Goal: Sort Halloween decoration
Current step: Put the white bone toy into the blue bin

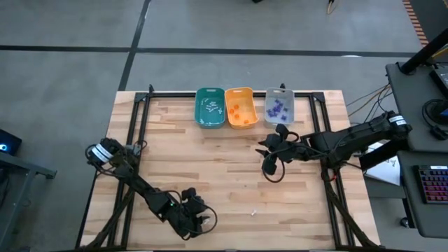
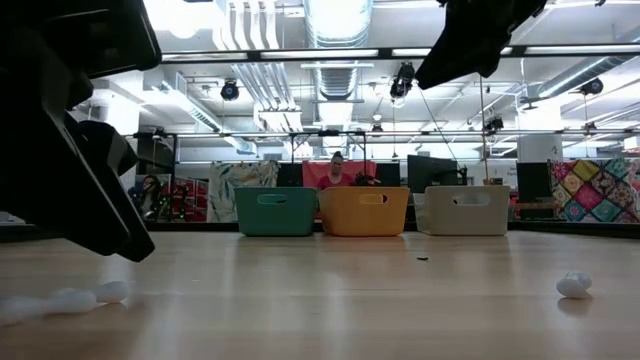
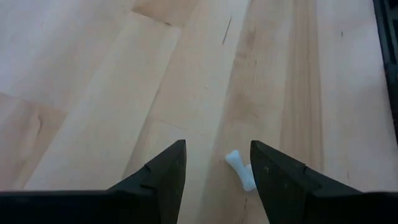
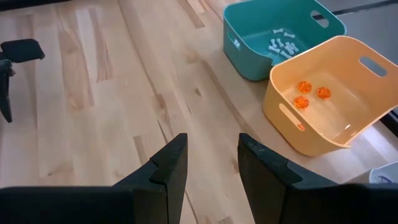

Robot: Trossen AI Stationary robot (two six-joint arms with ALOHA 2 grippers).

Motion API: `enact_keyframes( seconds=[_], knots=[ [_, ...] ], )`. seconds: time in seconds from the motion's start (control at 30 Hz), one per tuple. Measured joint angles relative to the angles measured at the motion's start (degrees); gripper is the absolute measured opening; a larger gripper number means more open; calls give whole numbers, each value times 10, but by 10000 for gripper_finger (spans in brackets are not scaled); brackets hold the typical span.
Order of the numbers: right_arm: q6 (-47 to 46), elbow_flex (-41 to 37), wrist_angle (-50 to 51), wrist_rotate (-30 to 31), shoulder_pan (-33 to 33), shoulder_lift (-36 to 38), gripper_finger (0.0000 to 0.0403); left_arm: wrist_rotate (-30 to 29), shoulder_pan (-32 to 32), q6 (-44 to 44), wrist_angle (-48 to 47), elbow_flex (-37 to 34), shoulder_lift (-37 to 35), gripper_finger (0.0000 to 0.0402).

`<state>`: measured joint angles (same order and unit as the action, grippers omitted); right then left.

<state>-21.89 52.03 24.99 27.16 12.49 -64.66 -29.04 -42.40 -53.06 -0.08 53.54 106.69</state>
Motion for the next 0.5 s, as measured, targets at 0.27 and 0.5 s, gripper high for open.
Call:
enact_keyframes(
  seconds=[0.27,0.5],
  knots=[
    [-1,0,0,0,0,0,130,0,0,-2,0,0,0,162],
    [-2,0,0,0,0,0,130,-3,-2,-4,0,0,0,162]
  ],
)
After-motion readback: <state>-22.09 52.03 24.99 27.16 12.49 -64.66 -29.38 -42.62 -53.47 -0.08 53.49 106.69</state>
